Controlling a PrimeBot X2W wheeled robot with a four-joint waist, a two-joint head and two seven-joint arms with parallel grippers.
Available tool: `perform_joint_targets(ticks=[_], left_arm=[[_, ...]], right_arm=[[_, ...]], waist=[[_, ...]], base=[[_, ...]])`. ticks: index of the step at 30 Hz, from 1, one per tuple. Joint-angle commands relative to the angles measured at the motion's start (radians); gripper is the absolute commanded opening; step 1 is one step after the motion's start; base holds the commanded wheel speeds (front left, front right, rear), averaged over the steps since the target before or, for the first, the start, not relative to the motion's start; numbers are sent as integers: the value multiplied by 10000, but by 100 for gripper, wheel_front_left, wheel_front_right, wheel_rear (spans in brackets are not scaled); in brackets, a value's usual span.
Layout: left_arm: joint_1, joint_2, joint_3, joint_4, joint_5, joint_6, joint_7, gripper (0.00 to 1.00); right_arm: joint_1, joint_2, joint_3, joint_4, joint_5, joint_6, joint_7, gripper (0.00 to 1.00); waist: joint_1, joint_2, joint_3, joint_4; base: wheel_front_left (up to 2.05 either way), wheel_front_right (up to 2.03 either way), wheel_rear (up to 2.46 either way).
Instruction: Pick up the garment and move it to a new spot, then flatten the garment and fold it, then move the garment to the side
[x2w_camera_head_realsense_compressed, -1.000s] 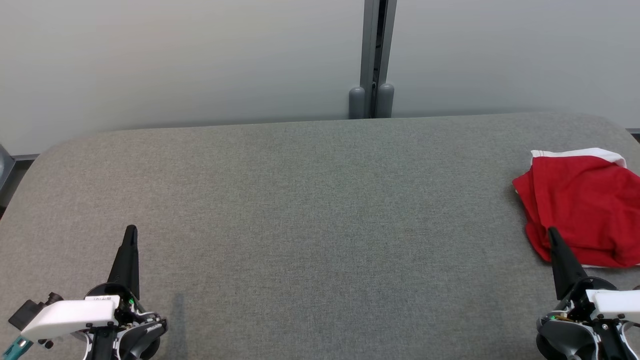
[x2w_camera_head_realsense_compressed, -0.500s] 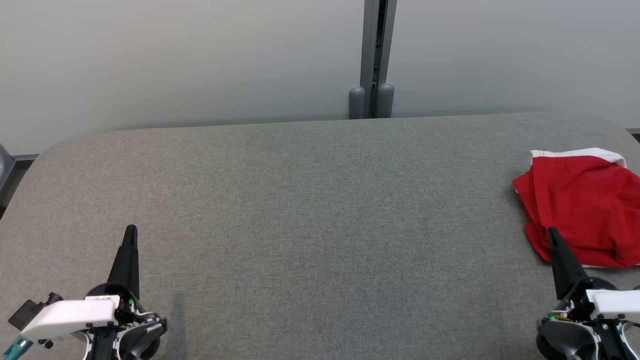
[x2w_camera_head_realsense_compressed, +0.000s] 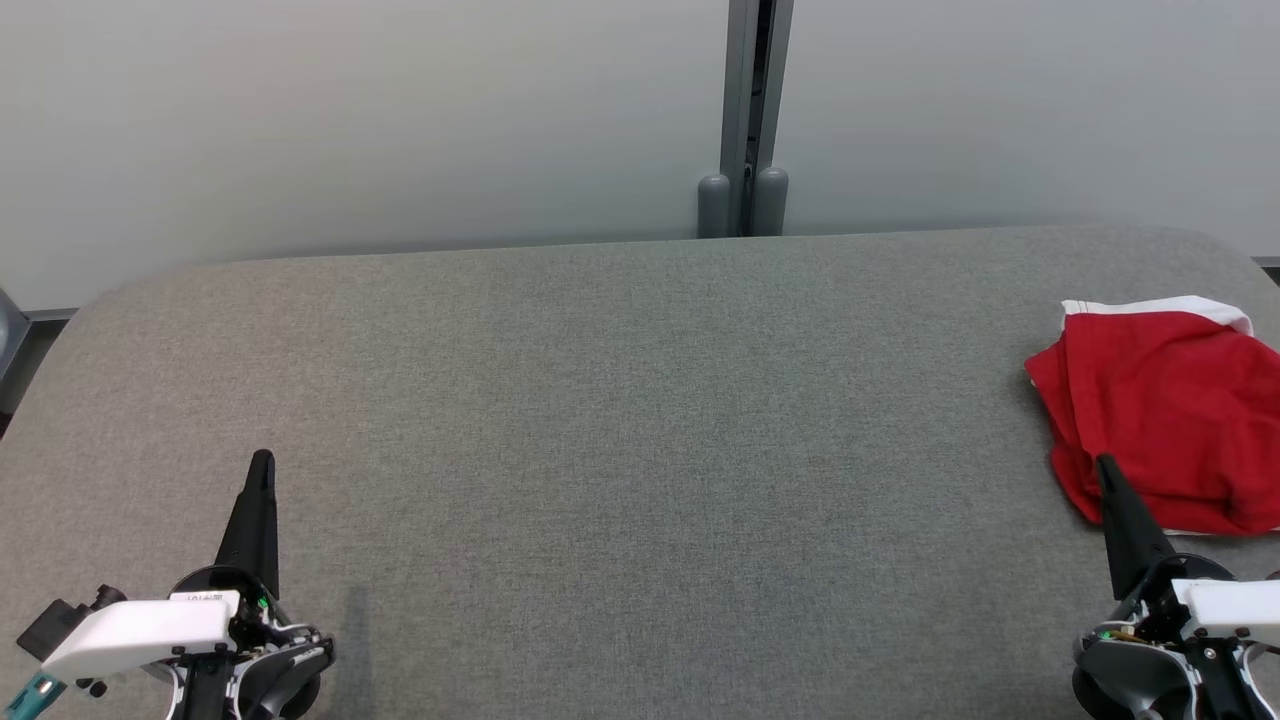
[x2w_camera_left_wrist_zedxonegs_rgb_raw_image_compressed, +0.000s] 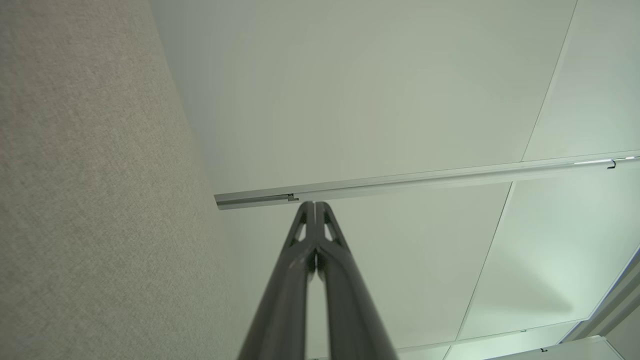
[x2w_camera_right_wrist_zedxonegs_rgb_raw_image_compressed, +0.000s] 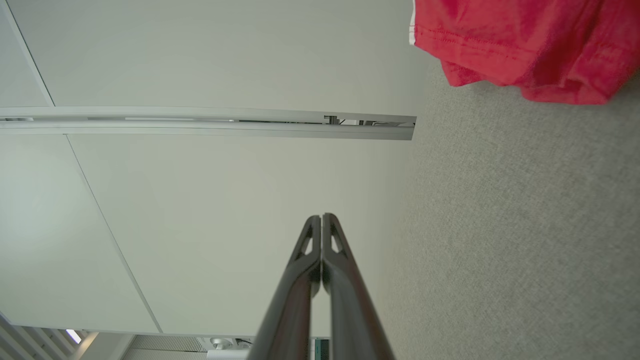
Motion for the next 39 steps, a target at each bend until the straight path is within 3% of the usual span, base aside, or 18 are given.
perform_joint_targets(ticks=[1,39], left_arm=[[-88,53,38,-38,-11,-34,31,0],[-88,53,37,-37,-12,-34,30,0]], right_arm=[[-85,-42,-8,-31,27,4,31,0],[-86,-42,-7,-31,26,4,30,0]], waist=[[0,0,0,0],[0,0,0,0]], base=[[0,0,0],[0,0,0]])
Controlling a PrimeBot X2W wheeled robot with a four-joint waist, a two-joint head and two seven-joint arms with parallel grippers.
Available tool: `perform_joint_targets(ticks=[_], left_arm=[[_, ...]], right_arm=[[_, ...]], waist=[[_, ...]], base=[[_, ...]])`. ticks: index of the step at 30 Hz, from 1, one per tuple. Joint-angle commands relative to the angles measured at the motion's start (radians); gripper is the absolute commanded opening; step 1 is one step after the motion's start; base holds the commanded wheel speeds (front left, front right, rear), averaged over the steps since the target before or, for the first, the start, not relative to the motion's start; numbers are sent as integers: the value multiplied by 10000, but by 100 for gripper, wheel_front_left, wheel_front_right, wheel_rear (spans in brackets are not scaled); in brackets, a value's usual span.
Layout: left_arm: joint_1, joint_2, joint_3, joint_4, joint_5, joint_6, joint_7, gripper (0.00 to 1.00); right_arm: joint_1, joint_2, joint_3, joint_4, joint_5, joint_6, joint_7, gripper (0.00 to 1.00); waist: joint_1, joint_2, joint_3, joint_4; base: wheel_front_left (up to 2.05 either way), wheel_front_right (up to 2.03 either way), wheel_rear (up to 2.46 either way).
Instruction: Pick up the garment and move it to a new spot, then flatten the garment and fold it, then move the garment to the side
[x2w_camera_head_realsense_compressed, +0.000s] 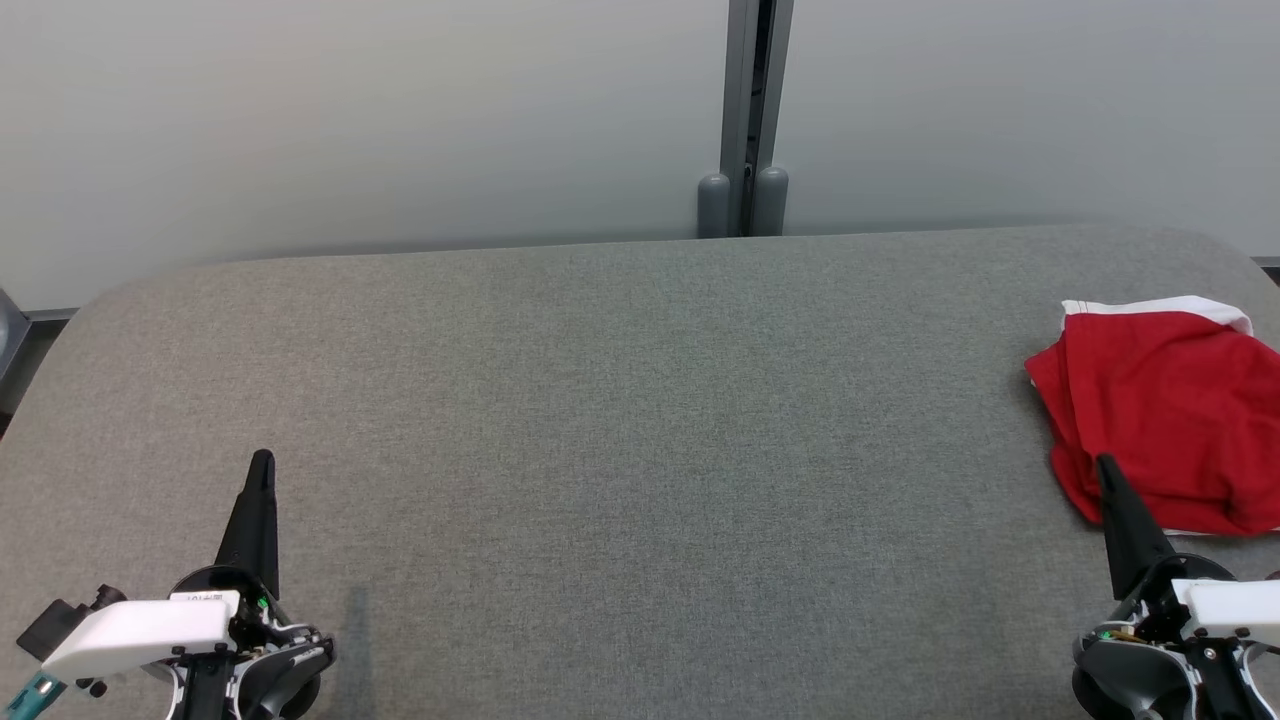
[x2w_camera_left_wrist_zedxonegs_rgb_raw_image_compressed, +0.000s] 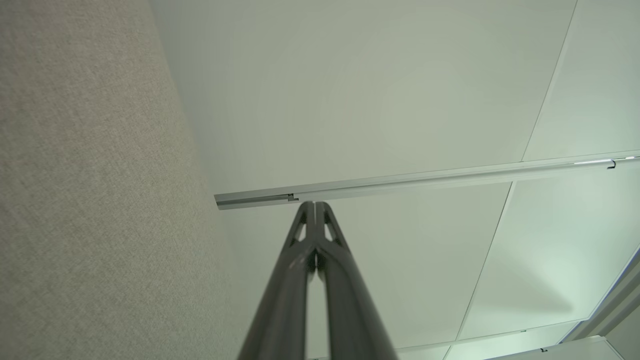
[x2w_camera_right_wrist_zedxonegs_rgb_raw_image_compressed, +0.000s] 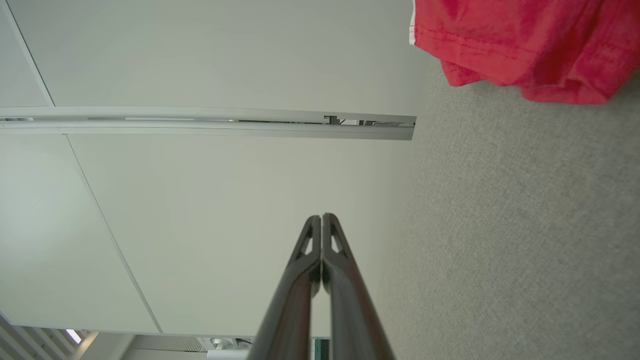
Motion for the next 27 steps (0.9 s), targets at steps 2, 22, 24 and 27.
perform_joint_targets(ticks=[2,22,24,27], left_arm=[[-88,53,37,-35,-12,-36,30,0],[-88,53,37,-36,-12,-37,30,0],[-88,53,37,-36,-12,-36,30,0],[-88,53,37,-36,-12,-37,30,0]], right_arm=[[-86,-42,-7,-31,28,4,30,0],[-86,-42,-7,-32,27,4,29,0],[-86,-42,-7,-32,28,4,29,0],[-86,-42,-6,-32,28,4,29,0]], waist=[[0,0,0,0],[0,0,0,0],[0,0,0,0],[0,0,0,0]], base=[[0,0,0],[0,0,0],[0,0,0],[0,0,0]])
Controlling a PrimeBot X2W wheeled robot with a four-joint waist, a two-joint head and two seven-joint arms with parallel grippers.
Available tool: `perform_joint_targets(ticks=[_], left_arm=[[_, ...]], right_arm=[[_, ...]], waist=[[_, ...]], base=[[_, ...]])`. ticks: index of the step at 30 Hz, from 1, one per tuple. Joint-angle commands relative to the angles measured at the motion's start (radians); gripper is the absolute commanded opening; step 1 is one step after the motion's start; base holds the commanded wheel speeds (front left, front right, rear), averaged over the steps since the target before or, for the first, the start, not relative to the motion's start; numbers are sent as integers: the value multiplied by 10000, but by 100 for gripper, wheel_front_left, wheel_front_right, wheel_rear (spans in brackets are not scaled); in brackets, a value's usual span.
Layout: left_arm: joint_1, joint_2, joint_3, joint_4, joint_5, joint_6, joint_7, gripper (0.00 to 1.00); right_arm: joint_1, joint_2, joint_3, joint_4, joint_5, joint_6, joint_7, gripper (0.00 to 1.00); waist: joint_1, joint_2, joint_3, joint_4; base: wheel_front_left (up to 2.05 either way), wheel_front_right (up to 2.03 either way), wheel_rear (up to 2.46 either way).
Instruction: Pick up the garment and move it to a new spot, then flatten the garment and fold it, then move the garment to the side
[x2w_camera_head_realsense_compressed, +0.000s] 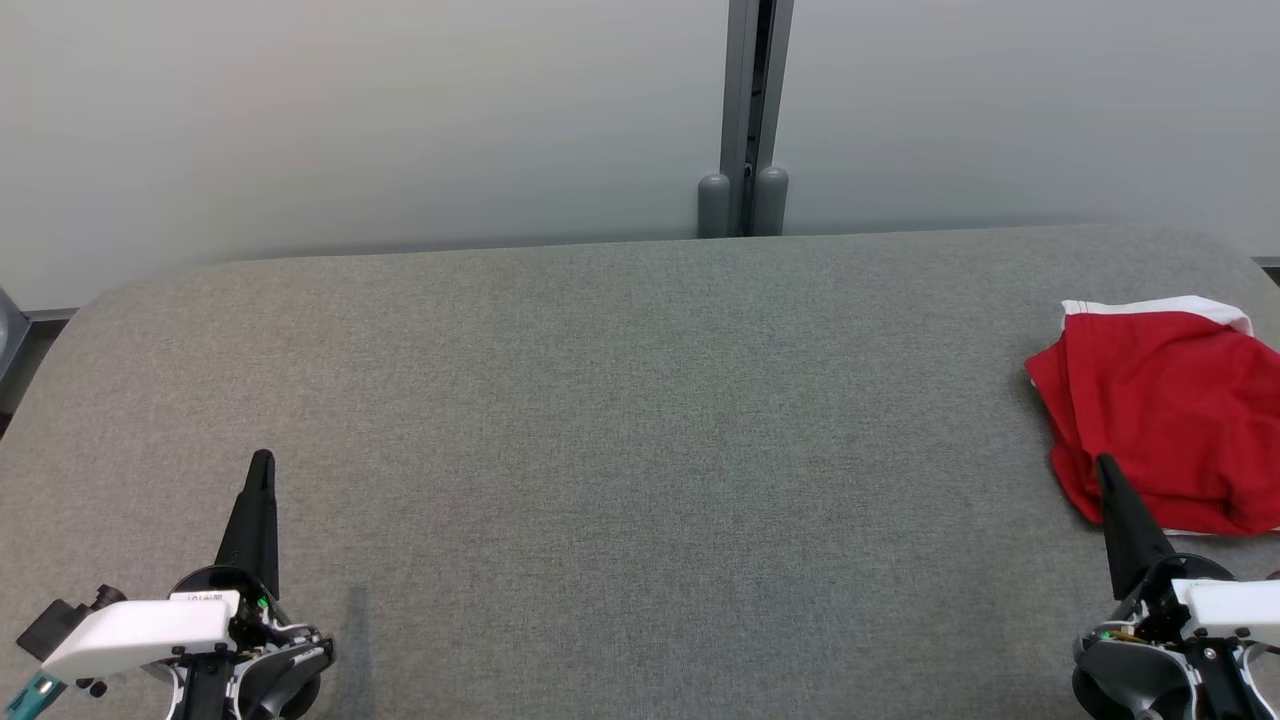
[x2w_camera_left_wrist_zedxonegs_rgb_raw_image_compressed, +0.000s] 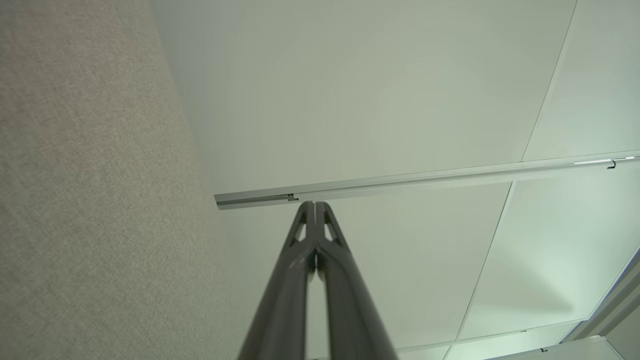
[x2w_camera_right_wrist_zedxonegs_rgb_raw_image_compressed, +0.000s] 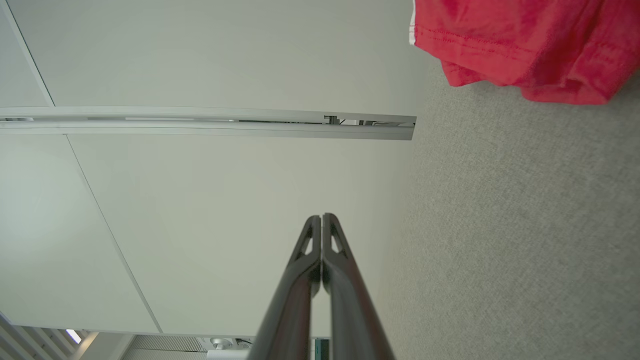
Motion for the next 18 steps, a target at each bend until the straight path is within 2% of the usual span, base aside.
perform_joint_targets(ticks=[1,18], left_arm=[[-88,53,37,-36,-12,-35,30,0],[-88,54,37,-37,-12,-34,30,0]], right_arm=[[-86,-42,-6,-32,28,4,29,0],[-86,-42,-6,-32,27,4,29,0]], waist=[[0,0,0,0],[0,0,0,0]], base=[[0,0,0],[0,0,0]])
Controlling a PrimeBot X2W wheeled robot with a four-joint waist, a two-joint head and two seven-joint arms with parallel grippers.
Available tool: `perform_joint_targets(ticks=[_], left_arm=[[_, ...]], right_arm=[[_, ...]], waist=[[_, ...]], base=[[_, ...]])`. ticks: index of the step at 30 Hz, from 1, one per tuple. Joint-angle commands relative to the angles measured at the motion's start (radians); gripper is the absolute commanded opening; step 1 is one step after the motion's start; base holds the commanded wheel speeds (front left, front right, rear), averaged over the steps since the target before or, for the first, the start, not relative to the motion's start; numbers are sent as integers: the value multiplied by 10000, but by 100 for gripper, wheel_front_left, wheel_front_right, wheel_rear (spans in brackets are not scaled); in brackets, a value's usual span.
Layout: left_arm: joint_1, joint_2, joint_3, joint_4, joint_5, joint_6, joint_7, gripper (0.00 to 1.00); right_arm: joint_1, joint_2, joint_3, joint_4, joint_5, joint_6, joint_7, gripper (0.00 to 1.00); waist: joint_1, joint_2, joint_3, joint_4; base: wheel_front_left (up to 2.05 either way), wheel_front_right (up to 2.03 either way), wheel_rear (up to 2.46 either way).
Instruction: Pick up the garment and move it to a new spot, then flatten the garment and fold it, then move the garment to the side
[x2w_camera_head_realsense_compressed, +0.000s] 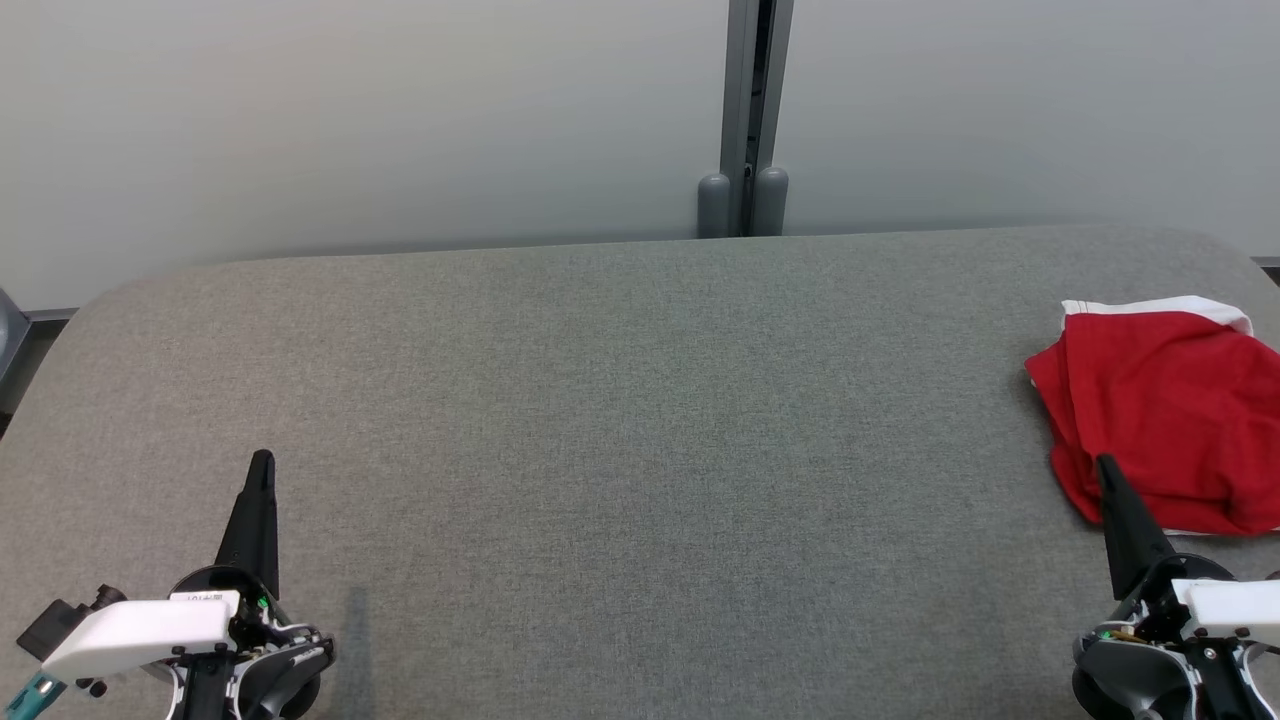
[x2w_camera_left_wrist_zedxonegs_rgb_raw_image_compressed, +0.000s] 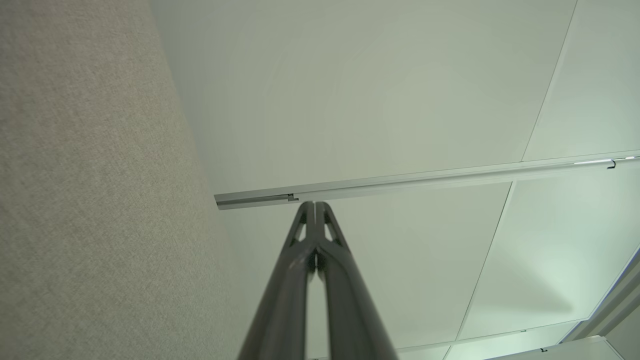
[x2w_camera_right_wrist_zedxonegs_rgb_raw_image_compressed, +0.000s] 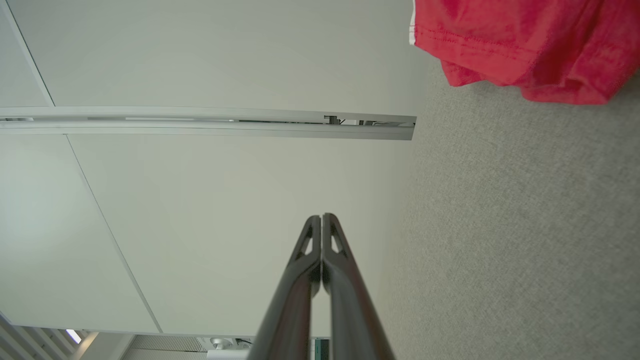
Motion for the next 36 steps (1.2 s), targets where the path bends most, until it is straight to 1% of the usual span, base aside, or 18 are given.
perform_joint_targets(ticks=[1,36], left_arm=[[-88,54,37,-37,-12,-35,30,0],[-88,54,36,-36,-12,-35,29,0]], right_arm=[[-86,-42,-6,-32,27,4,29,0],[-86,-43,-5,-32,25,4,28,0]], waist=[[0,-1,0,0],[0,-1,0,0]], base=[[0,0,0],[0,0,0]])
